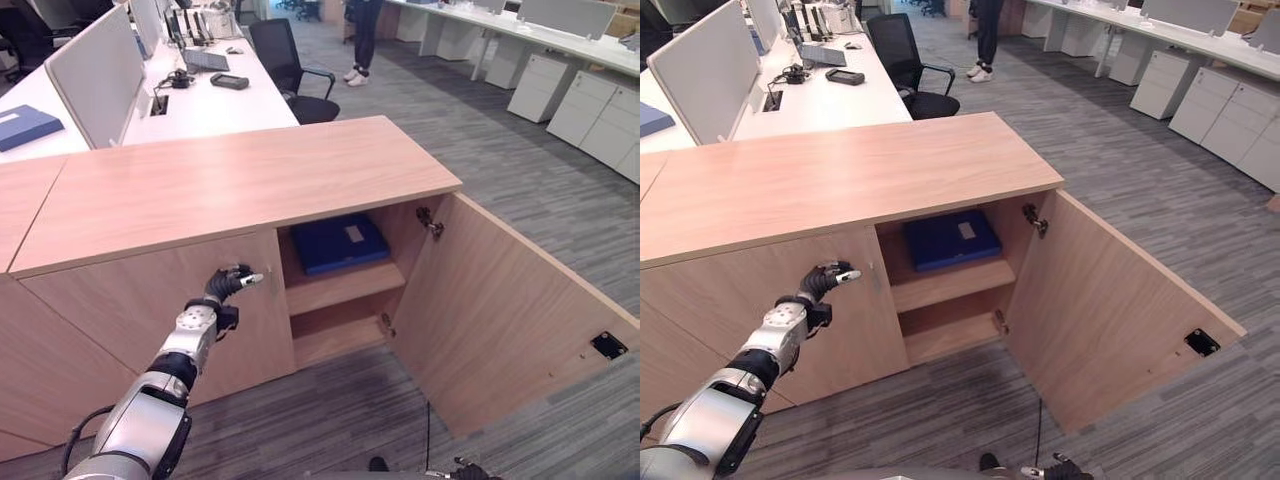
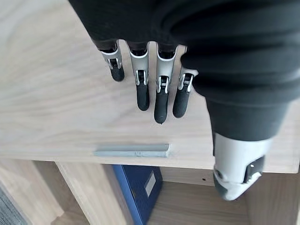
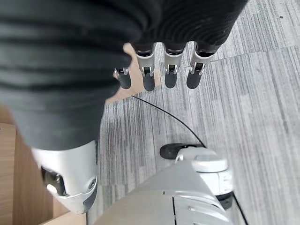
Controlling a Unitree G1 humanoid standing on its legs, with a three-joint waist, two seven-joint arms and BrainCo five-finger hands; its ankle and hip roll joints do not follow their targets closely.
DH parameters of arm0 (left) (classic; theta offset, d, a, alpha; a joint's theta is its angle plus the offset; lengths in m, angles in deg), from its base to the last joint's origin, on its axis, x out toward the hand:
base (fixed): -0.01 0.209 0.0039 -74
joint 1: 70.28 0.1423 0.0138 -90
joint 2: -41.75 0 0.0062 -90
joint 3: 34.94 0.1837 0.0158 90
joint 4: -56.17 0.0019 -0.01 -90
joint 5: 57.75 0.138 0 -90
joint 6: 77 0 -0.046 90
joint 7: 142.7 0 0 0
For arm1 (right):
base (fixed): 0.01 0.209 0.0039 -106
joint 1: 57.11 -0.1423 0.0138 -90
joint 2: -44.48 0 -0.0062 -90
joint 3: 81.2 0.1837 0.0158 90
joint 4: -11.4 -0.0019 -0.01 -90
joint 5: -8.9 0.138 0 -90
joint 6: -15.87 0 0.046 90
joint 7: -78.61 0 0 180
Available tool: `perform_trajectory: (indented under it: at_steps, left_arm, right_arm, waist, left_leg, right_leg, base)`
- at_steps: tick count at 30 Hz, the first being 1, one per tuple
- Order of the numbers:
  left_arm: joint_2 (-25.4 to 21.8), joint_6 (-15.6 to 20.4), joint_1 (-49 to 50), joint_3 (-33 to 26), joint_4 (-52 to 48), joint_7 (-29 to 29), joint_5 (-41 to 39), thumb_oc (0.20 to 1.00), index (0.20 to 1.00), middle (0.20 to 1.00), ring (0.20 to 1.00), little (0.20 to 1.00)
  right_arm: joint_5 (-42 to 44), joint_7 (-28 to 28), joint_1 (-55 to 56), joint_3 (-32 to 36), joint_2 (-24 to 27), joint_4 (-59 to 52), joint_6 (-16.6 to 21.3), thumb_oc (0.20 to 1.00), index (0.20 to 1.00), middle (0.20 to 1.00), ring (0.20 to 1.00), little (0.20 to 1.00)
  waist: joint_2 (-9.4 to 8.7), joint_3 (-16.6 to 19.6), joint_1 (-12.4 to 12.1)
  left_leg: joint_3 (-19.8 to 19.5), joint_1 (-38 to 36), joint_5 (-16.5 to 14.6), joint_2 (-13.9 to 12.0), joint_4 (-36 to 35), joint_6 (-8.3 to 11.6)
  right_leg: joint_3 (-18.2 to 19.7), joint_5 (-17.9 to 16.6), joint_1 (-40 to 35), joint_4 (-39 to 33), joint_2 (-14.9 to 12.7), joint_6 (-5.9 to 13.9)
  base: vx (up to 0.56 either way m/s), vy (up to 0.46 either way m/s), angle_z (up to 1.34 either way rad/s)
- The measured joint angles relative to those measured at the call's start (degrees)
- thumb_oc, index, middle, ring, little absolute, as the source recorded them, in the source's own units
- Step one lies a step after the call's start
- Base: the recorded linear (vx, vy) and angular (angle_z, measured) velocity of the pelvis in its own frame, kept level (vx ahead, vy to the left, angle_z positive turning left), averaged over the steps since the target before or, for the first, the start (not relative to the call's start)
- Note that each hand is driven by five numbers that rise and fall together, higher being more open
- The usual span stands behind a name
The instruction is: Put the empty folder in the office cabinet
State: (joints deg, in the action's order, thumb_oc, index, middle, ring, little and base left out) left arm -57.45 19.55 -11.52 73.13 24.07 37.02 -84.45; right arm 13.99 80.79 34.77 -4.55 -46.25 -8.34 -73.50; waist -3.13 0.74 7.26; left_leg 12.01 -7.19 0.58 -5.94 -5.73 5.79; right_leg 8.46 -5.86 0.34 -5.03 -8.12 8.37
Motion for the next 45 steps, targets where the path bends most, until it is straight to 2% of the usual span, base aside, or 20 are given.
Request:
perform_trajectory:
  at_steps: [7, 10, 15, 21, 23, 24, 25, 26, 27, 28, 29, 31, 32, 33, 34, 37, 38, 42, 43, 45]
  left_arm:
    - [0.69, 1.02, 5.40, 1.44, -9.31, -0.76, 0.73, 1.000, 1.000, 1.000, 1.000, 1.000]
    - [1.23, 2.67, 13.72, 1.17, -21.65, -1.81, 0.92, 1.000, 1.000, 1.000, 1.000, 1.000]
    - [1.56, 1.98, 26.40, 2.06, -30.60, -5.51, 1.34, 1.000, 1.000, 1.000, 1.000, 1.000]
    - [-0.08, 0.40, 31.93, 3.07, -31.34, -8.29, 4.35, 1.000, 1.000, 1.000, 1.000, 1.000]
    - [-1.19, 0.36, 31.82, 3.49, -32.36, -9.46, 5.83, 1.000, 1.000, 1.000, 1.000, 1.000]
    - [-1.53, 0.30, 31.06, 4.02, -31.92, -9.82, 5.92, 1.000, 1.000, 1.000, 1.000, 1.000]
    - [-1.55, 0.31, 30.44, 4.22, -31.22, -10.17, 6.34, 1.000, 1.000, 1.000, 1.000, 1.000]
    - [-1.50, 0.28, 30.15, 4.36, -30.19, -10.29, 7.50, 1.000, 1.000, 1.000, 1.000, 1.000]
    - [-0.84, 0.21, 30.19, 4.18, -28.11, -10.35, 8.02, 1.000, 1.000, 1.000, 1.000, 1.000]
    - [0.22, 0.14, 30.51, 3.82, -26.32, -10.28, 8.05, 1.000, 1.000, 1.000, 1.000, 1.000]
    - [0.61, 0.08, 31.18, 3.51, -25.41, -10.27, 8.15, 1.000, 1.000, 1.000, 1.000, 1.000]
    - [1.04, -0.31, 32.33, 2.78, -20.84, -10.20, 10.22, 1.000, 1.000, 1.000, 1.000, 1.000]
    - [1.55, -0.50, 32.75, 1.88, -18.46, -10.03, 10.80, 1.000, 1.000, 1.000, 1.000, 1.000]
    - [2.28, -0.89, 33.51, 0.37, -14.84, -9.19, 12.54, 1.000, 1.000, 1.000, 1.000, 1.000]
    - [3.21, -1.22, 33.60, -0.10, -11.78, -8.85, 13.64, 1.000, 1.000, 1.000, 1.000, 1.000]
    - [7.91, -1.39, 34.37, 0.12, -4.58, -8.16, 17.20, 1.000, 1.000, 1.000, 1.000, 1.000]
    - [9.07, -1.38, 34.26, -0.11, -2.54, -7.74, 17.63, 1.000, 1.000, 1.000, 1.000, 1.000]
    - [12.39, -0.84, 31.08, -0.45, 3.17, -5.48, 19.23, 1.000, 1.000, 1.000, 1.000, 1.000]
    - [12.88, -0.62, 30.15, -2.13, 5.72, -4.80, 19.21, 1.000, 1.000, 1.000, 1.000, 1.000]
    - [13.45, -0.69, 30.05, -4.45, 8.57, -3.94, 19.06, 1.000, 1.000, 1.000, 1.000, 1.000]
  right_arm:
    - [0.03, 0.00, -0.28, 0.01, -0.28, -0.03, 0.03, 1.000, 1.000, 1.000, 1.000, 1.000]
    - [0.12, 0.05, 0.02, 1.16, -0.31, -0.20, -0.02, 1.000, 1.000, 1.000, 1.000, 1.000]
    - [0.48, -0.01, -0.23, 4.57, -0.44, 0.03, 0.10, 1.000, 1.000, 1.000, 1.000, 1.000]
    - [0.57, -0.03, -0.34, 6.01, -0.42, 0.42, -0.06, 1.000, 1.000, 1.000, 1.000, 1.000]
    - [0.68, 0.16, -3.55, 8.57, 0.02, 1.30, 0.17, 1.000, 1.000, 1.000, 1.000, 1.000]
    - [0.88, 0.23, -5.02, 9.43, 0.13, 1.30, 0.23, 1.000, 1.000, 1.000, 1.000, 1.000]
    - [1.53, 0.22, -5.86, 9.60, 0.12, 1.29, 0.23, 1.000, 1.000, 1.000, 1.000, 1.000]
    - [2.71, 0.27, -6.54, 9.63, -0.07, 1.43, 0.26, 1.000, 1.000, 1.000, 1.000, 1.000]
    - [2.87, 0.24, -7.07, 9.57, -0.32, 1.75, 0.04, 1.000, 1.000, 1.000, 1.000, 1.000]
    - [2.86, 0.26, -6.53, 9.58, -0.31, 2.34, -0.39, 1.000, 1.000, 1.000, 1.000, 1.000]
    - [2.87, 0.26, -5.83, 9.57, -0.31, 2.32, -0.75, 1.000, 1.000, 1.000, 1.000, 1.000]
    - [2.85, 0.29, -4.20, 9.57, -0.23, 2.13, -0.83, 1.000, 1.000, 1.000, 1.000, 1.000]
    - [2.84, 0.32, -3.71, 9.58, -0.23, 2.12, -0.86, 1.000, 1.000, 1.000, 1.000, 1.000]
    - [2.80, 0.35, -2.79, 9.49, -0.25, 2.14, -0.91, 1.000, 1.000, 1.000, 1.000, 1.000]
    - [2.75, 0.41, -2.11, 9.36, 0.05, 2.32, -0.93, 1.000, 1.000, 1.000, 1.000, 1.000]
    - [2.71, 0.74, -0.97, 8.91, 3.59, 2.24, -0.97, 1.000, 1.000, 1.000, 1.000, 1.000]
    - [2.70, 0.91, -0.59, 8.83, 4.33, 2.22, -0.96, 1.000, 1.000, 1.000, 1.000, 1.000]
    - [2.70, 1.58, 0.02, 6.69, 6.00, 1.73, -0.89, 1.000, 1.000, 1.000, 1.000, 1.000]
    - [2.76, 1.52, 0.03, 6.82, 6.03, 1.80, -0.78, 1.000, 1.000, 1.000, 1.000, 1.000]
    - [2.79, 1.50, -1.87, 6.99, 5.80, 2.28, -0.55, 1.000, 1.000, 1.000, 1.000, 1.000]
  waist:
    - [-0.21, -0.35, -1.14]
    - [0.24, -0.76, -1.71]
    - [1.20, -1.49, -4.70]
    - [1.17, -2.29, -6.33]
    - [2.23, -4.14, -6.40]
    - [2.06, -5.63, -5.99]
    - [1.95, -6.58, -5.90]
    - [2.75, -7.53, -5.97]
    - [2.98, -7.87, -5.79]
    - [3.59, -7.96, -5.87]
    - [3.81, -8.08, -6.12]
    - [3.97, -8.13, -6.12]
    - [3.98, -8.14, -6.15]
    - [3.46, -7.85, -6.32]
    - [4.02, -7.76, -6.09]
    - [8.59, -6.07, -4.84]
    - [9.28, -5.60, -4.52]
    - [10.18, -4.42, -2.67]
    - [10.15, -4.38, -1.25]
    - [9.00, -4.91, -1.21]
  left_leg:
    - [-0.95, 0.14, 0.03, -0.04, 0.00, 0.00]
    - [-1.98, 0.07, 0.01, -0.04, -0.01, 0.01]
    - [-3.34, -0.08, 0.01, -0.09, -0.01, 0.00]
    - [-3.60, 0.22, 0.06, 0.04, 0.00, -0.07]
    - [-0.92, 0.94, 0.00, -0.07, 0.00, -0.06]
    - [0.04, 0.95, -0.01, 0.47, 0.00, -0.43]
    - [0.35, 0.87, -0.32, 1.31, 0.03, -1.18]
    - [1.90, 1.20, 0.54, 0.75, 0.01, -3.17]
    - [4.16, 1.86, 1.14, 0.11, 0.03, -3.73]
    - [5.75, 2.13, 1.37, -0.55, 0.07, -3.77]
    - [6.75, 1.76, 1.39, -1.00, 0.43, -3.73]
    - [8.60, 1.38, 1.91, -1.51, 0.65, -3.00]
    - [9.24, 1.22, 2.05, -1.59, 0.65, -2.77]
    - [10.37, 0.45, 2.20, -1.49, 0.65, -2.38]
    - [11.13, 0.05, 2.07, -1.93, 0.64, -2.17]
    - [10.94, -0.32, 2.29, -4.54, 1.24, -2.07]
    - [10.77, -0.68, 2.47, -4.87, 1.81, -1.83]
    - [10.52, -1.36, 3.32, -6.75, 6.36, -0.64]
    - [10.61, -0.97, 3.86, -7.63, 9.26, 0.19]
    - [7.05, 2.30, 5.07, -9.45, 18.51, 2.37]
  right_leg:
    - [-1.34, 0.06, -0.56, -0.01, -0.17, -0.05]
    - [-2.51, 0.32, -1.04, -0.34, -0.31, -0.17]
    - [-3.98, 0.62, -2.09, -0.37, -0.37, -0.42]
    - [-4.93, 0.08, -0.77, 1.19, -0.23, -0.57]
    - [-10.57, -1.75, 3.29, 5.04, 0.47, -1.73]
    - [-12.66, -3.45, 5.03, 6.03, 0.23, -0.71]
    - [-12.54, -5.52, 6.37, 5.82, -0.07, 2.14]
    - [-13.36, -8.48, 6.85, 3.46, -0.27, 6.98]
    - [-17.38, -4.20, 9.13, 9.49, -1.23, 5.06]
    - [-21.18, 0.37, 10.78, 17.81, -2.47, 1.65]
    - [-23.87, 3.32, 10.58, 22.57, -4.12, 0.72]
    - [-27.06, 7.43, 8.01, 25.11, -7.20, 1.16]
    - [-28.13, 8.34, 6.14, 23.74, -8.07, 1.90]
    - [-29.37, 8.34, 1.99, 17.74, -8.44, 1.83]
    - [-29.20, 8.21, -0.19, 12.37, -6.95, 0.72]
    - [-25.80, 4.88, -1.29, 6.33, -2.37, -1.16]
    - [-24.91, 4.30, -1.81, 5.17, -1.86, -1.14]
    - [-19.92, 1.84, -3.43, -0.37, 0.21, -2.01]
    - [-18.84, 2.00, -3.34, -0.34, 0.56, -2.25]
    - [-17.69, 3.87, -0.17, 4.70, 1.01, -5.10]
  base:
    - [-0.03, 0.004, 0.07]
    - [-0.04, 0.014, 0.17]
    - [-0.07, 0.029, 0.15]
    - [-0.13, 0.018, -0.02]
    - [-0.16, 0.030, -0.74]
    - [-0.17, 0.038, -0.93]
    - [-0.19, 0.006, -1.03]
    - [-0.16, -0.018, -1.00]
    - [-0.13, -0.062, -0.87]
    - [-0.12, -0.091, -0.73]
    - [-0.10, -0.103, -0.65]
    - [-0.06, -0.115, -0.52]
    - [-0.01, -0.148, -0.59]
    - [0.02, -0.145, -0.67]
    - [0.06, -0.147, -0.65]
    - [0.03, -0.127, -0.63]
    - [0.00, -0.138, -0.90]
    - [0.02, -0.186, -0.77]
    - [0.01, -0.212, -0.69]
    - [-0.01, -0.096, -0.84]
